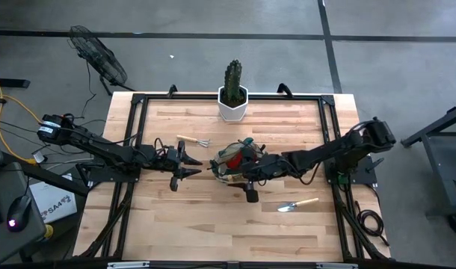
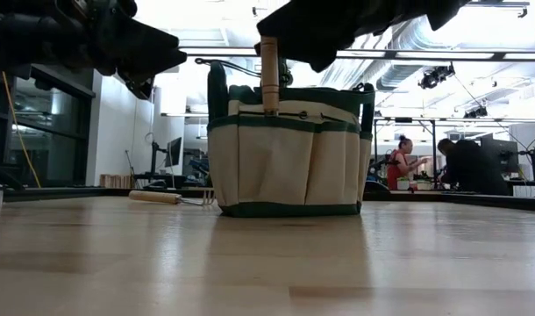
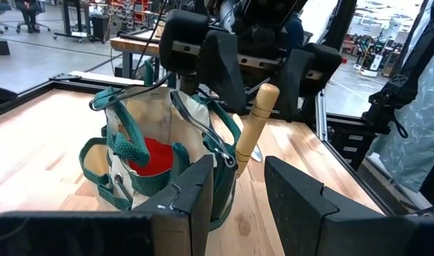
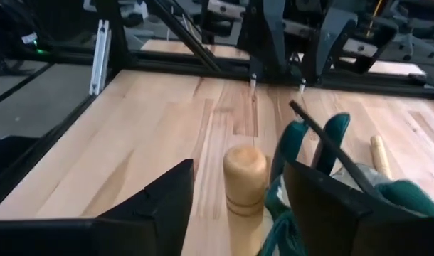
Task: Pick & Place Garden tools in Gardening bag
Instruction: Put the brown trowel into the brown gardening bag
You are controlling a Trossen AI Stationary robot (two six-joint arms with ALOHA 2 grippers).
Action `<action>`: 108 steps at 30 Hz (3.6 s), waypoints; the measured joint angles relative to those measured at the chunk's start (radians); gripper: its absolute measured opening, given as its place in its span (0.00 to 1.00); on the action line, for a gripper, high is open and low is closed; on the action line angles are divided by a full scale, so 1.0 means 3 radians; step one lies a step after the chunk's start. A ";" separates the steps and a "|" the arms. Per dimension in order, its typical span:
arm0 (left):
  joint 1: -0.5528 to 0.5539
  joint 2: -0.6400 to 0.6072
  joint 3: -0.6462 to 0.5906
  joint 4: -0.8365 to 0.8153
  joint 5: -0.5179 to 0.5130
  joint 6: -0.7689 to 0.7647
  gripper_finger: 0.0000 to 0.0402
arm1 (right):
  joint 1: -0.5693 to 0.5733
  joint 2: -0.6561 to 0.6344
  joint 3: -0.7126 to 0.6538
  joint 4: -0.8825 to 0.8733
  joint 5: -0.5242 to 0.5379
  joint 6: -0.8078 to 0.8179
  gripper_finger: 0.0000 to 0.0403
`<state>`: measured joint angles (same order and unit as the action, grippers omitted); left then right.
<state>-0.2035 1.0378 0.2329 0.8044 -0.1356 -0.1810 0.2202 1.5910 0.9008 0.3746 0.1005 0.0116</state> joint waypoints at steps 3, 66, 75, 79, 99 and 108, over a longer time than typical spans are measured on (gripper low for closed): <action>0.0000 0.0000 0.0000 0.0001 0.0000 0.0000 0.31 | -0.0001 0.0018 -0.0001 0.0036 -0.0011 -0.0013 0.47; 0.0000 0.0000 0.0000 -0.0072 0.0000 -0.0038 0.31 | 0.0001 -0.0024 -0.0001 -0.0121 0.1102 0.0238 0.16; 0.0000 0.0000 0.0000 -0.0072 0.0000 -0.0038 0.31 | 0.0000 -0.0024 -0.0001 -0.0121 0.1362 0.0478 0.16; 0.0000 0.0000 0.0000 -0.0072 0.0000 -0.0038 0.31 | 0.0001 -0.0024 -0.0001 -0.0153 0.1456 0.0574 0.16; 0.0000 0.0000 0.0000 -0.0072 0.0000 -0.0038 0.31 | -0.0001 -0.0024 -0.0001 -0.0455 0.1371 0.0363 0.16; 0.0000 0.0000 0.0000 -0.0072 0.0000 -0.0038 0.31 | -0.0117 -0.0024 -0.0001 -0.0454 0.1088 0.0243 0.16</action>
<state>-0.2035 1.0378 0.2329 0.7830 -0.1356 -0.1923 0.1851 1.5837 0.9005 0.2384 0.4270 0.0843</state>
